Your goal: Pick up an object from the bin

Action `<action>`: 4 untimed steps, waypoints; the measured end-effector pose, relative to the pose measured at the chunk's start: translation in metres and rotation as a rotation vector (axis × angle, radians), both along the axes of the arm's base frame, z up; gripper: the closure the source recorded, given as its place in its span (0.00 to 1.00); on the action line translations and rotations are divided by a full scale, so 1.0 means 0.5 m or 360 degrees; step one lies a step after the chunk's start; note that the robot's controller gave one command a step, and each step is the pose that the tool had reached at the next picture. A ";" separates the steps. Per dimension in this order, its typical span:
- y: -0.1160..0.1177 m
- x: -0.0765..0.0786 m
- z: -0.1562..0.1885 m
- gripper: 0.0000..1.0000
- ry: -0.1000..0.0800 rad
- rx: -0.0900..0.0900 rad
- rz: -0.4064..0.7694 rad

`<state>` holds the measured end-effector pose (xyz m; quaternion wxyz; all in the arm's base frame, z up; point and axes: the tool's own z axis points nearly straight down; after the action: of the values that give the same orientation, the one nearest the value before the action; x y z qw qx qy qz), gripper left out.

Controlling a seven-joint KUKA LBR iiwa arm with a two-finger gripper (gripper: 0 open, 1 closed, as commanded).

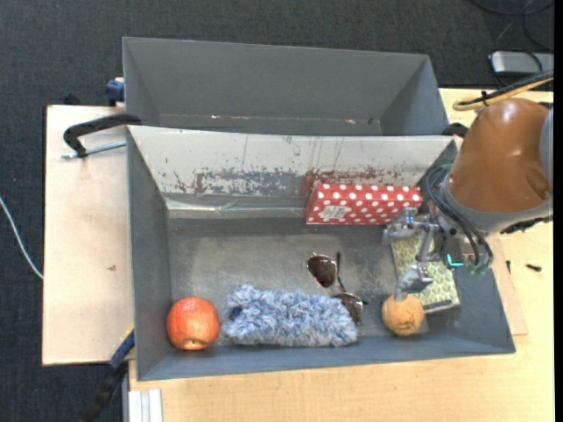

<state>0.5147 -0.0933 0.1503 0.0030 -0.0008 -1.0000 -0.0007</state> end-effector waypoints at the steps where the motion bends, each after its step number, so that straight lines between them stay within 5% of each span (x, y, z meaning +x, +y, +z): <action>1: 0.001 0.003 0.008 0.00 -0.0012 -0.0002 0.0002; 2: 0.008 0.006 0.052 0.00 -0.0016 -0.0002 0.0098; 3: 0.073 0.104 0.102 0.00 -0.0019 -0.0002 0.0329; 4: 0.077 0.074 0.030 0.00 -0.0030 -0.0002 0.0257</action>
Offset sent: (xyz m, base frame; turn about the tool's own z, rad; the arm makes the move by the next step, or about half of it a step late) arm 0.0027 0.0066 0.0471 -0.1177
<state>0.5518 -0.0547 0.1652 -0.0063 0.0799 -0.9968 0.0002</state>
